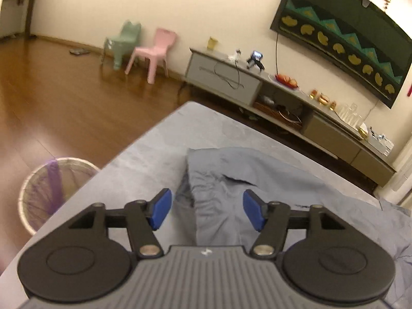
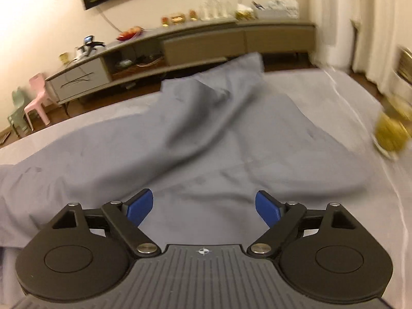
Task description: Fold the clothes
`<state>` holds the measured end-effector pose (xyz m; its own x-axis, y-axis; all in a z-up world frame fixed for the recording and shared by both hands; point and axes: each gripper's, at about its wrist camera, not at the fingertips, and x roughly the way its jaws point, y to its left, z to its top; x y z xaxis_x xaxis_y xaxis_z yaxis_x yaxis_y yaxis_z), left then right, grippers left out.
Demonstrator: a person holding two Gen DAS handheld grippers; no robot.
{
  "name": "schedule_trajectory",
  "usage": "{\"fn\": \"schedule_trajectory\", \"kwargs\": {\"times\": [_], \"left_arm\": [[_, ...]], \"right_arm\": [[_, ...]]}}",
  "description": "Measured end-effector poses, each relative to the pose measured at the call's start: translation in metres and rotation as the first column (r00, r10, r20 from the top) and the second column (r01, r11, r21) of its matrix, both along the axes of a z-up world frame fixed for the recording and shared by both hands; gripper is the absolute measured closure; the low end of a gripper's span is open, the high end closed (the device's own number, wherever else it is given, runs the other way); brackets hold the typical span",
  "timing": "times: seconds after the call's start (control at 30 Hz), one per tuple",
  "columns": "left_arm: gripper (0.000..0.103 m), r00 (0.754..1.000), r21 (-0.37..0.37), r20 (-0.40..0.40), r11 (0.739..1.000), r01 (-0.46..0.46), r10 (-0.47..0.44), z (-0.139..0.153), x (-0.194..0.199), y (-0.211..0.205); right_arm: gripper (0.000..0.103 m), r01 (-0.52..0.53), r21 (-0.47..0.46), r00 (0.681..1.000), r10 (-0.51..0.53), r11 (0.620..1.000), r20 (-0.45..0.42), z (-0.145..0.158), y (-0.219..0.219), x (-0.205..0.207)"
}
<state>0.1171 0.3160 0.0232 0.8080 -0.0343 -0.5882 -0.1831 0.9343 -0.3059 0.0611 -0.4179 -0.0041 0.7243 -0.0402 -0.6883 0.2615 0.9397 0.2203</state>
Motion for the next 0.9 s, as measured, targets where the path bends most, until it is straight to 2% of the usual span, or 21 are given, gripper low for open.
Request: {"fn": "schedule_trajectory", "kwargs": {"times": [0.07,0.1,0.17,0.23,0.33,0.37,0.43,0.5,0.53,0.57,0.6,0.63,0.67,0.7,0.73,0.77,0.8,0.83,0.87,0.9], "left_arm": [[0.034,0.999,-0.048,0.007,0.998,0.036,-0.035,-0.002,-0.014,-0.005],[0.029,0.997,-0.061,-0.001,0.996,0.071,-0.071,-0.004,-0.018,-0.010],[0.020,0.987,-0.052,-0.029,0.986,0.158,-0.160,-0.015,-0.025,-0.026],[0.018,0.965,0.005,-0.052,0.966,0.259,-0.259,-0.025,-0.030,-0.047],[0.017,0.932,0.163,-0.047,0.918,0.362,-0.359,-0.034,-0.036,-0.073],[0.018,0.924,0.209,-0.048,0.901,0.381,-0.380,-0.036,-0.036,-0.081],[0.025,0.908,0.296,-0.052,0.862,0.413,-0.417,-0.039,-0.038,-0.096],[0.043,0.889,0.361,-0.062,0.820,0.444,-0.454,-0.047,-0.037,-0.111],[0.046,0.882,0.392,-0.068,0.800,0.454,-0.466,-0.050,-0.034,-0.119],[0.057,0.879,0.417,-0.076,0.785,0.457,-0.471,-0.054,-0.031,-0.125],[0.073,0.877,0.433,-0.083,0.776,0.459,-0.473,-0.059,-0.027,-0.130],[0.082,0.879,0.447,-0.084,0.771,0.454,-0.469,-0.062,-0.022,-0.132],[0.096,0.883,0.458,-0.075,0.770,0.443,-0.463,-0.063,-0.017,-0.135],[0.099,0.884,0.450,-0.046,0.781,0.434,-0.465,-0.058,-0.011,-0.134],[0.099,0.884,0.420,0.000,0.803,0.423,-0.467,-0.046,-0.007,-0.130],[0.100,0.883,0.389,0.046,0.823,0.414,-0.466,-0.034,-0.002,-0.125],[0.101,0.881,0.356,0.093,0.842,0.405,-0.463,-0.023,0.002,-0.121],[0.101,0.878,0.322,0.139,0.859,0.397,-0.458,-0.011,0.007,-0.117],[0.101,0.873,0.288,0.184,0.875,0.391,-0.451,0.000,0.011,-0.112],[0.101,0.868,0.252,0.229,0.888,0.385,-0.441,0.012,0.016,-0.108]], "right_arm": [[0.010,0.033,0.052,0.999,-0.033,0.998,0.006,0.000,-0.006,-0.010],[0.010,0.044,0.085,0.999,-0.044,0.995,0.003,-0.004,-0.008,-0.012],[0.008,0.066,0.150,0.998,-0.067,0.986,-0.003,-0.010,-0.011,-0.017],[0.008,0.089,0.215,0.996,-0.088,0.973,-0.011,-0.016,-0.014,-0.022],[0.007,0.130,0.305,0.991,-0.127,0.943,-0.031,-0.026,-0.019,-0.030],[0.007,0.161,0.293,0.987,-0.156,0.942,-0.038,-0.028,-0.021,-0.033],[0.007,0.224,0.259,0.975,-0.219,0.940,-0.049,-0.032,-0.026,-0.040],[0.006,0.275,0.171,0.961,-0.273,0.946,-0.039,-0.035,-0.031,-0.041],[0.006,0.279,0.146,0.960,-0.276,0.949,-0.039,-0.037,-0.033,-0.040],[0.006,0.280,0.124,0.960,-0.277,0.952,-0.039,-0.040,-0.036,-0.038],[0.006,0.273,0.123,0.962,-0.271,0.954,-0.034,-0.042,-0.037,-0.035],[0.005,0.265,0.125,0.964,-0.264,0.956,-0.028,-0.045,-0.037,-0.033],[0.006,0.257,0.127,0.966,-0.256,0.958,-0.023,-0.048,-0.037,-0.030],[0.007,0.237,0.105,0.971,-0.237,0.966,-0.017,-0.048,-0.033,-0.025],[0.012,0.216,0.079,0.976,-0.216,0.973,-0.011,-0.048,-0.029,-0.020],[0.031,0.191,0.023,0.982,-0.190,0.981,-0.008,-0.049,-0.021,-0.013],[0.059,0.164,-0.038,0.986,-0.165,0.986,-0.007,-0.049,-0.013,-0.006],[0.073,0.140,-0.089,0.990,-0.142,0.986,-0.014,-0.049,-0.007,0.002],[0.094,0.122,-0.092,0.992,-0.124,0.988,-0.014,-0.049,-0.007,0.008],[0.098,0.132,-0.070,0.991,-0.131,0.989,0.018,-0.040,-0.008,0.007]]}}
